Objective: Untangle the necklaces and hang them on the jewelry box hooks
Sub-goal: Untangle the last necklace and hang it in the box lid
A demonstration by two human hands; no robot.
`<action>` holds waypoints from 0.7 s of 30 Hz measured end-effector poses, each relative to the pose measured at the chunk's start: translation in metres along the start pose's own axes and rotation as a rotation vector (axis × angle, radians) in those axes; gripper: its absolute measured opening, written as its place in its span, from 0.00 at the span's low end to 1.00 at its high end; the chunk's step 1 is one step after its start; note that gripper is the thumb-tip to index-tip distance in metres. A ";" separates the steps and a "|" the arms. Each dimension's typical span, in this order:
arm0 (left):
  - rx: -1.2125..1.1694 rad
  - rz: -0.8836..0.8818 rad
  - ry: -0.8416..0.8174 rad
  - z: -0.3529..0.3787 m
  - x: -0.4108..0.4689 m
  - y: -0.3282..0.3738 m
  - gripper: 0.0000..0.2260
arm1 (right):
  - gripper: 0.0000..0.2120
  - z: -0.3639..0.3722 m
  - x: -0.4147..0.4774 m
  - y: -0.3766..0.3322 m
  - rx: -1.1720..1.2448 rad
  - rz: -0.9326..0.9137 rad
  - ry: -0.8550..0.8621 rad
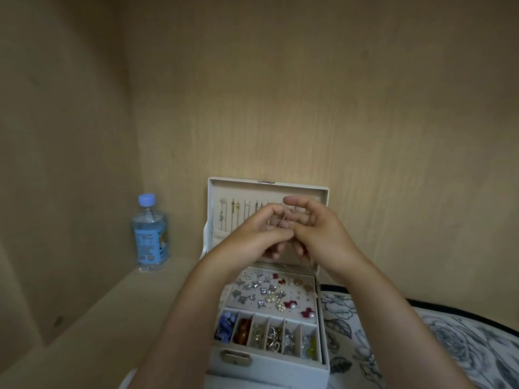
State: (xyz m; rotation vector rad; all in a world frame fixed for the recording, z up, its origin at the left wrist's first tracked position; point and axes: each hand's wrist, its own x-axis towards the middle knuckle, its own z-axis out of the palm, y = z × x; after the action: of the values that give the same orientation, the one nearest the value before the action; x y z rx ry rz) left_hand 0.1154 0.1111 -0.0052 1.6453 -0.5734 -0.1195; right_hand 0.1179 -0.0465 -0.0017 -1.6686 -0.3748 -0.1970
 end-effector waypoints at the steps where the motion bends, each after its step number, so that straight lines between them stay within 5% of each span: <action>1: -0.010 -0.006 -0.014 -0.002 0.000 0.000 0.10 | 0.14 0.000 0.001 0.000 0.016 0.021 -0.014; 6: -0.001 -0.038 0.074 -0.006 0.004 -0.003 0.10 | 0.08 -0.019 0.005 -0.002 -0.015 0.092 -0.054; 13: 0.234 -0.082 0.126 0.003 0.005 -0.010 0.03 | 0.07 -0.040 -0.001 -0.005 -0.379 0.258 -0.268; 18: 0.193 -0.046 0.171 -0.003 0.006 -0.014 0.04 | 0.07 -0.045 -0.006 -0.004 -0.321 0.226 -0.385; 21: 0.156 0.013 0.261 -0.001 0.008 -0.018 0.05 | 0.05 -0.038 -0.004 0.001 -0.217 0.143 -0.090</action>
State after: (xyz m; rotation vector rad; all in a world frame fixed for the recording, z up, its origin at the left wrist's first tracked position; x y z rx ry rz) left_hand 0.1281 0.1092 -0.0198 1.7735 -0.4013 0.1510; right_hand 0.1182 -0.0848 0.0014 -1.9150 -0.3078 -0.0576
